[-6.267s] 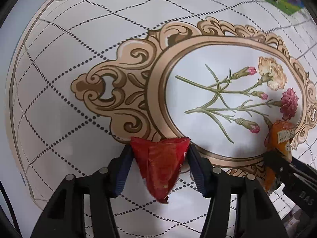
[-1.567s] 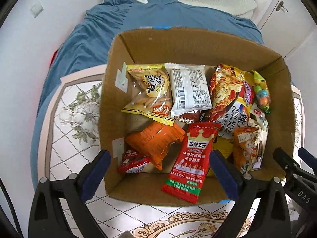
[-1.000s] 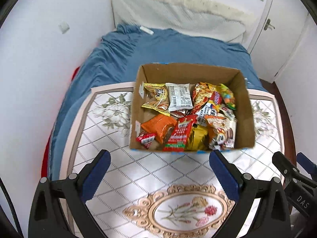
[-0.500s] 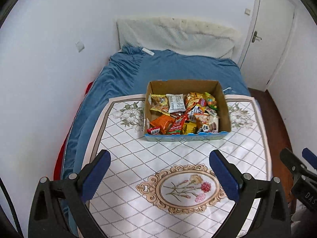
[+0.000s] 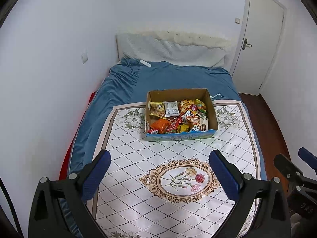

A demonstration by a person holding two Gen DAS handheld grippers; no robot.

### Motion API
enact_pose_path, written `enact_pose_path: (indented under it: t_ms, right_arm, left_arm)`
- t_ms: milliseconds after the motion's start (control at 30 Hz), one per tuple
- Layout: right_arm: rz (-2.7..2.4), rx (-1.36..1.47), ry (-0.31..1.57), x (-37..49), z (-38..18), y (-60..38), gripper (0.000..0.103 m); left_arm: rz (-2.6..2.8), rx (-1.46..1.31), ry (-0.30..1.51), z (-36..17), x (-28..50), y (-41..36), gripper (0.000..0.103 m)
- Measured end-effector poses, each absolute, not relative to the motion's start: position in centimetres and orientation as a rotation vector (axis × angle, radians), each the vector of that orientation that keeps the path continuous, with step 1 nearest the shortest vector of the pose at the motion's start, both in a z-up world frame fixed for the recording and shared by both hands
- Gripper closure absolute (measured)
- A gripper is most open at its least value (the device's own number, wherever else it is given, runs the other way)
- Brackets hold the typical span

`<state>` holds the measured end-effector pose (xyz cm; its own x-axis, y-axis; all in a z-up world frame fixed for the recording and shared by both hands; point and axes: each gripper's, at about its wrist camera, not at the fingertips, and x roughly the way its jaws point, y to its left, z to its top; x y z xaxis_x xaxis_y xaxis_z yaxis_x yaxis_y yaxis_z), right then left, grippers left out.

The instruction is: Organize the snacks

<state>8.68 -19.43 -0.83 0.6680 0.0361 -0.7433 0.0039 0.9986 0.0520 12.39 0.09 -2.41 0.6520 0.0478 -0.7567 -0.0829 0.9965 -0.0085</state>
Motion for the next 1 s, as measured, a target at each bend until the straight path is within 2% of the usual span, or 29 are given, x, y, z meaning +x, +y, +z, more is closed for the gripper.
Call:
enact_pose_path:
  t_ms: [133,633,1000]
  right_arm:
    - [0.005,0.045,0.826,8.4,-0.6,-19.6,0.001]
    - [-0.066,0.013,0.758,13.8,-1.3,-20.6,0.0]
    - [-0.073,0.005,0.777,17.3,-2.8,-21.0,0.0]
  left_arm:
    - [0.075,-0.048,0.848,-2.6,12.6,-0.1,0.001]
    - [0.1,-0.027,0.827,-4.4,16.5,-1.4,0.0]
    - [0.106,-0.018,0.84,-5.3,19.1,-2.2,0.0]
